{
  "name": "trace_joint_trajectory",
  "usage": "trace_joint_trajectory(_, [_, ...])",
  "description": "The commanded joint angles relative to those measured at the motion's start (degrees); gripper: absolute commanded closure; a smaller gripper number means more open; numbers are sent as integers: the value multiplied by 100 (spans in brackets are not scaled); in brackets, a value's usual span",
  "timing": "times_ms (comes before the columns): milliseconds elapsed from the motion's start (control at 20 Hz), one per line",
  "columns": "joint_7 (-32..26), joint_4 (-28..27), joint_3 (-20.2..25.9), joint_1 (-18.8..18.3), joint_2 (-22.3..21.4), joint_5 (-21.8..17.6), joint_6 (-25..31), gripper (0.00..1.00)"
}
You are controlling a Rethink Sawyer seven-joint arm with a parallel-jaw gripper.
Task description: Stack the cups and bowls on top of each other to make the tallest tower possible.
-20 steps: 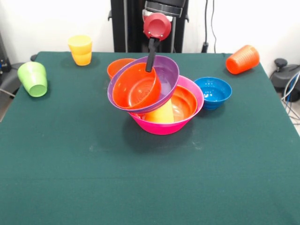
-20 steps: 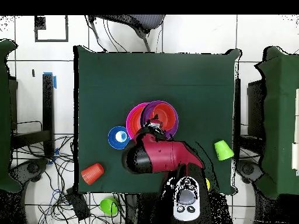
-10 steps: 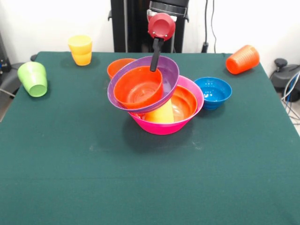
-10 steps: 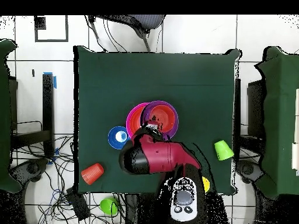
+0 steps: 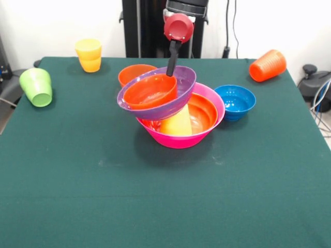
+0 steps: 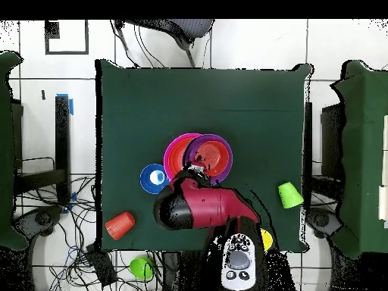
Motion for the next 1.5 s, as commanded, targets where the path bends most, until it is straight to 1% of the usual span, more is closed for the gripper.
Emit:
trace_joint_trajectory(50, [1251, 380, 607, -95, -108, 244, 816, 0])
trace_joint_trajectory(300, [1000, 741, 910, -380, -753, 337, 1128, 0])
trace_joint_trajectory(550, [994, 839, 904, -334, -1000, 339, 1237, 0])
trace_joint_trajectory(800, [811, 955, 1035, -445, -1361, 437, 1563, 0])
trace_joint_trajectory(900, [769, 959, 1066, -471, -1433, 452, 1643, 0])
trace_joint_trajectory(1050, [768, 848, 1061, -481, -1367, 366, 1610, 0])
trace_joint_trajectory(1150, [674, 762, 1083, -628, -1281, 245, 1530, 0])
trace_joint_trajectory(1250, [489, 674, 1181, -907, -1196, 172, 1505, 0])
trace_joint_trajectory(1300, [364, 612, 1289, -1114, -1127, 161, 1502, 0])
trace_joint_trajectory(1500, [61, 345, 1583, -1656, -866, 70, 1579, 0])
